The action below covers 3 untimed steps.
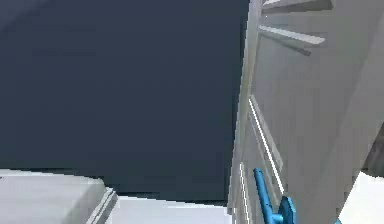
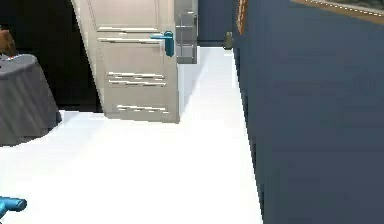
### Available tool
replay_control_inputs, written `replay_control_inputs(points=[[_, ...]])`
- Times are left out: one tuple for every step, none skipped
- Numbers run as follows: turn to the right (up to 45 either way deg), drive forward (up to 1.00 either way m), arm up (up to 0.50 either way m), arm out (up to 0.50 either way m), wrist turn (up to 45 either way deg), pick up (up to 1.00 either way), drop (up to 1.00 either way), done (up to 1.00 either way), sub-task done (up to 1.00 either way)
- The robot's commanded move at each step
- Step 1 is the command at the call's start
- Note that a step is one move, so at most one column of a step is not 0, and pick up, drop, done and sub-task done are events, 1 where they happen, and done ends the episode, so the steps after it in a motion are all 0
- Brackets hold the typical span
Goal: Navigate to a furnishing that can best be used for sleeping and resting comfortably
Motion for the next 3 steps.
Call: replay_control_inputs(points=[[-45.0,0.00,0.00,0.00,0.0,0.00,0.00,0.00,0.00],[-18.0,0.00,0.00,0.00,0.0,0.00,0.00,0.00,0.00],[0.0,0.00,0.00,0.00,0.0,0.00,0.00,1.00,0.00]])
